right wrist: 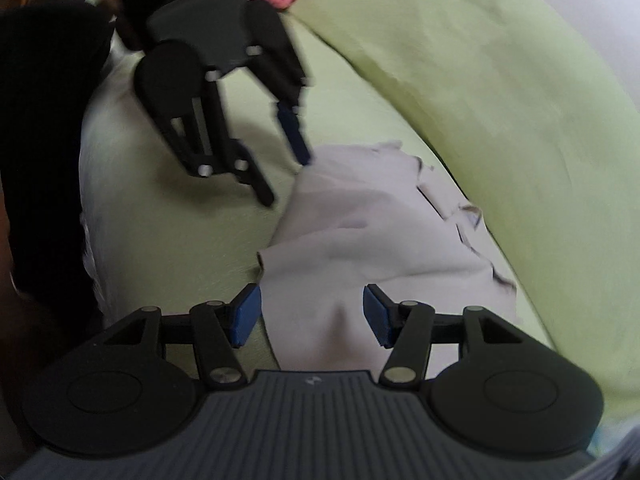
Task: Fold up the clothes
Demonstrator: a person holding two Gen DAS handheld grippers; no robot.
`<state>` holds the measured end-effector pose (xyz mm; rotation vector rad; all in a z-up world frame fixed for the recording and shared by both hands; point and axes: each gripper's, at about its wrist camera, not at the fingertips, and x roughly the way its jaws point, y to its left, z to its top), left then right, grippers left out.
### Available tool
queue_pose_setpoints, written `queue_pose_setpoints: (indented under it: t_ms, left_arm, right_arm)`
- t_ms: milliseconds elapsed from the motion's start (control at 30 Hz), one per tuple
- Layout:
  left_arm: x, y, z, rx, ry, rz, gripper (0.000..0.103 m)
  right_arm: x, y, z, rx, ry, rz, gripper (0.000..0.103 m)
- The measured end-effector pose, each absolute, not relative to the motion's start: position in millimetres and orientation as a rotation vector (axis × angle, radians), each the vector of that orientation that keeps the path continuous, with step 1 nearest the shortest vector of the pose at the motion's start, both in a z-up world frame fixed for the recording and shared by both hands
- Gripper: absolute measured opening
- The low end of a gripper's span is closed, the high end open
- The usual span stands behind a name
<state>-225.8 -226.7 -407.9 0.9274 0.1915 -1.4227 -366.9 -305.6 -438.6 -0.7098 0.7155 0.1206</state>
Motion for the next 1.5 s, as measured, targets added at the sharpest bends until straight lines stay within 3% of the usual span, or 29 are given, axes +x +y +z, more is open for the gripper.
queue_pose_setpoints:
  t_ms: [33, 67, 100, 133, 167, 300, 367, 433, 533, 567, 600, 633, 667, 833, 967, 1133, 1267, 1433, 1467, 1500]
  left_arm:
    - [-225.3, -232.2, -408.0, 0.943, 0.175, -1.431, 0.049]
    - [-222.6, -238.3, -407.8, 0.954, 0.178, -1.448, 0.041]
    - [-219.3, -243.1, -406.3, 0.957, 0.203, -1.468, 0.031]
    - [-218.6, -244.1, -404.4, 0.966, 0.216, -1.470, 0.007]
    - [-217.8, -245.1, -402.5, 0.975, 0.228, -1.471, 0.005]
    - [-208.5, -243.3, -377.0, 1.024, 0.272, -1.522, 0.002]
    - [-198.8, -236.7, -352.4, 1.039, 0.326, -1.576, 0.001]
    - [-189.5, -233.4, -333.0, 1.077, 0.400, -1.648, 0.002]
    - [-185.8, -231.6, -323.6, 1.140, 0.448, -1.679, 0.019]
    - [-186.3, -231.5, -324.2, 1.159, 0.450, -1.666, 0.020]
    - [-186.4, -231.4, -325.9, 1.153, 0.450, -1.641, 0.028]
    - [-187.3, -229.7, -328.7, 1.135, 0.460, -1.607, 0.043]
    - [-188.7, -225.4, -331.9, 1.112, 0.454, -1.574, 0.047]
    - [-190.6, -190.2, -348.5, 0.946, 0.535, -1.406, 0.048]
    - [-197.4, -159.6, -360.7, 0.828, 0.567, -1.322, 0.048]
    - [-209.5, -148.1, -371.7, 0.695, 0.584, -1.283, 0.048]
    - [-206.8, -144.2, -379.5, 0.612, 0.613, -1.249, 0.048]
    - [-193.8, -141.8, -389.6, 0.515, 0.648, -1.218, 0.048]
    - [-189.9, -141.8, -390.8, 0.496, 0.657, -1.214, 0.048]
    - [-187.2, -141.8, -391.0, 0.482, 0.659, -1.212, 0.048]
  right_arm:
    - [-360.8, -303.4, -440.6, -0.726, 0.718, 0.125, 0.047]
    - [-354.7, -303.6, -443.9, -0.742, 0.723, 0.130, 0.039]
    - [-350.6, -304.4, -444.4, -0.753, 0.727, 0.133, 0.018]
    - [-348.6, -306.4, -442.0, -0.754, 0.730, 0.129, 0.007]
    - [-344.5, -308.3, -442.4, -0.754, 0.734, 0.119, 0.002]
    - [-353.8, -326.1, -415.2, -0.527, 0.748, 0.103, 0.002]
    - [-356.4, -350.5, -391.2, -0.262, 0.781, 0.139, 0.003]
    - [-361.6, -372.8, -378.5, -0.045, 0.799, 0.193, 0.003]
    - [-368.0, -396.9, -375.2, 0.128, 0.821, 0.218, 0.003]
    - [-369.6, -398.4, -377.7, 0.120, 0.833, 0.199, 0.003]
    - [-371.1, -398.7, -379.6, 0.110, 0.842, 0.183, 0.007]
    - [-373.2, -395.2, -381.7, 0.091, 0.847, 0.170, 0.010]
    - [-375.4, -388.3, -385.2, 0.062, 0.853, 0.157, 0.017]
    - [-381.1, -357.6, -391.7, -0.151, 0.862, 0.116, 0.022]
    - [-402.1, -314.4, -393.1, -0.397, 0.754, 0.153, 0.042]
    - [-396.6, -259.1, -424.2, -0.741, 0.724, 0.205, 0.043]
    - [-384.7, -230.2, -449.3, -0.971, 0.746, 0.230, 0.054]
    - [-362.8, -221.7, -454.7, -1.039, 0.758, 0.216, 0.050]
    - [-359.3, -222.9, -455.2, -1.047, 0.765, 0.220, 0.042]
    - [-355.6, -224.8, -456.0, -1.050, 0.771, 0.225, 0.020]
